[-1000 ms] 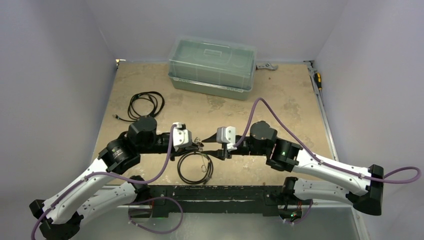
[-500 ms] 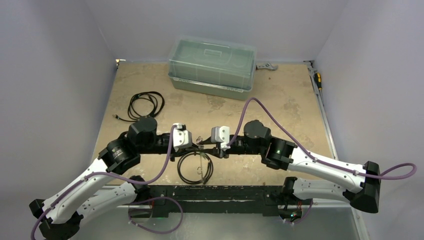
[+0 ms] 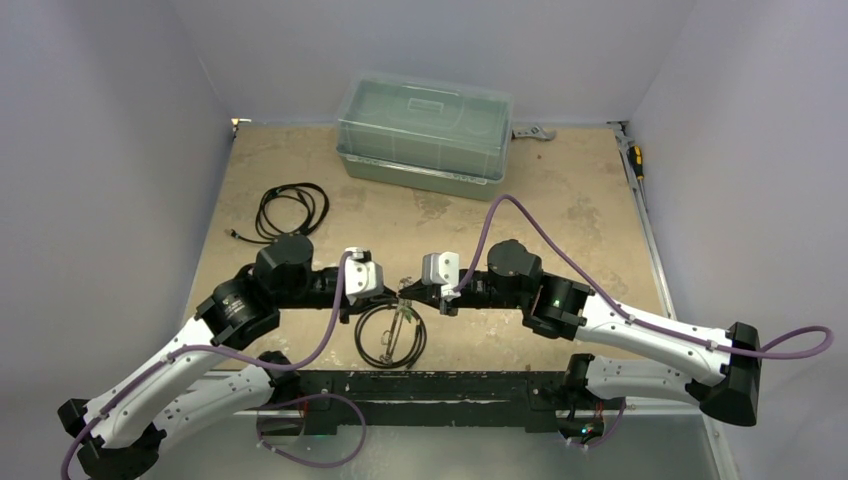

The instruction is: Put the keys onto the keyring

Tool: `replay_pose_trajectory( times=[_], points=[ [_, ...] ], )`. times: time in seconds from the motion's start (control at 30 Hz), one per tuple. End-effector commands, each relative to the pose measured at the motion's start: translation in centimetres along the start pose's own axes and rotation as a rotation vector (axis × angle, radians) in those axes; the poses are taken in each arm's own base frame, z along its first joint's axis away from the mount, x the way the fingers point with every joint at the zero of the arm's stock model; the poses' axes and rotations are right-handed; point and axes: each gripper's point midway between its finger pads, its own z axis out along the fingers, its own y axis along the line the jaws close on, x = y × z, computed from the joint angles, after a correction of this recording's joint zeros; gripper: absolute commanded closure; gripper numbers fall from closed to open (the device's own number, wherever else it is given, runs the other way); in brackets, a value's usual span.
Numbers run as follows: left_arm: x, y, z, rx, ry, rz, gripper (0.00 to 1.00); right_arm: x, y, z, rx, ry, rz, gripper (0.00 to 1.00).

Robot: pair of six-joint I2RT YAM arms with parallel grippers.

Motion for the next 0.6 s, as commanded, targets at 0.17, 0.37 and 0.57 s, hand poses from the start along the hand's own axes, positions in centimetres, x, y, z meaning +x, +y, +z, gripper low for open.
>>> replay_pose_trajectory(
  times=[0.17, 0.37, 0.57],
  points=[
    [-3.2, 0.7, -1.1, -0.05, -0.104, 0.093, 0.6, -3.0, -1.2, -0.4, 0.049, -0.08, -0.038, 1.0],
    [-3.9, 0.3, -2.3, -0.071, -0.151, 0.145, 0.54, -4.0, -1.2, -1.2, 0.067, -0.131, -0.046, 1.0],
    [-4.3, 0.1, -3.0, -0.081, -0.171, 0.187, 0.61, -4.2, -1.3, -1.5, 0.073, -0.135, -0.05, 1.0]
  ],
)
